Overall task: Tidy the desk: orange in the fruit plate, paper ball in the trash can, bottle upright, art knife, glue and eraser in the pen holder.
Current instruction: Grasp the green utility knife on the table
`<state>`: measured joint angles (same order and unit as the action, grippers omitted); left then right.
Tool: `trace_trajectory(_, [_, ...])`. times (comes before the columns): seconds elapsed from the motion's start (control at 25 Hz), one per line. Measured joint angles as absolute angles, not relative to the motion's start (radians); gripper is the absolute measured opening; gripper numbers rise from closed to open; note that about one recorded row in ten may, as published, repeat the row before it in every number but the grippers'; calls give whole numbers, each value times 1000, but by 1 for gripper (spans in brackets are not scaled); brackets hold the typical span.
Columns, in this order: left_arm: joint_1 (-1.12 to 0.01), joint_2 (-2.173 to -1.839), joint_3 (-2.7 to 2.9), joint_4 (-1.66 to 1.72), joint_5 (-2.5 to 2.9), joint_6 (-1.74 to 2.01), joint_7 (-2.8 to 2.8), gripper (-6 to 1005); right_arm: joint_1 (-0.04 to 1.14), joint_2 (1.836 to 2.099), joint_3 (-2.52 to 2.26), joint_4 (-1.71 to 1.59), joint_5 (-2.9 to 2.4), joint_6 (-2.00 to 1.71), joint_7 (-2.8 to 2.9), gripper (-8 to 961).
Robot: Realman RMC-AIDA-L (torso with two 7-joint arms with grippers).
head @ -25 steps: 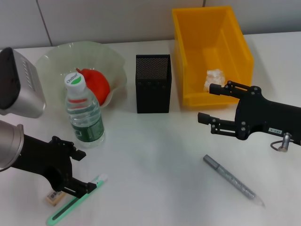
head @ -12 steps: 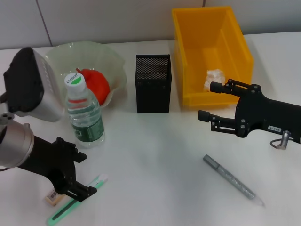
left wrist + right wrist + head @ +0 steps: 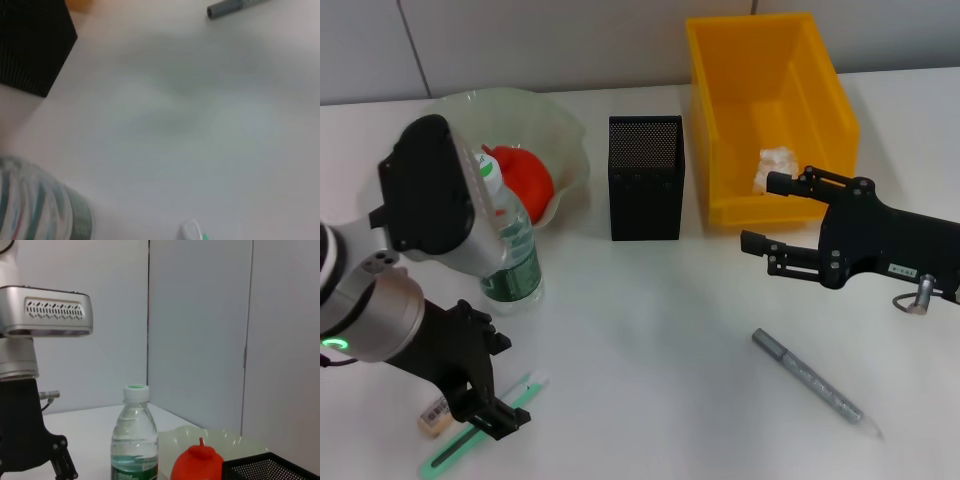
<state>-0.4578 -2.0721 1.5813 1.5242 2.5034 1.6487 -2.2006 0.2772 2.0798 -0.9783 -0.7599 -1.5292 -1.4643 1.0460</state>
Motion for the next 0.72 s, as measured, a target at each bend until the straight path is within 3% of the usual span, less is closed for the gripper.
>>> trace_trajectory(0.72, [-516, -2073, 1717, 1561, 2599, 1666, -2320, 860, 279, 2078, -953, -753, -1529, -1475, 1046, 766])
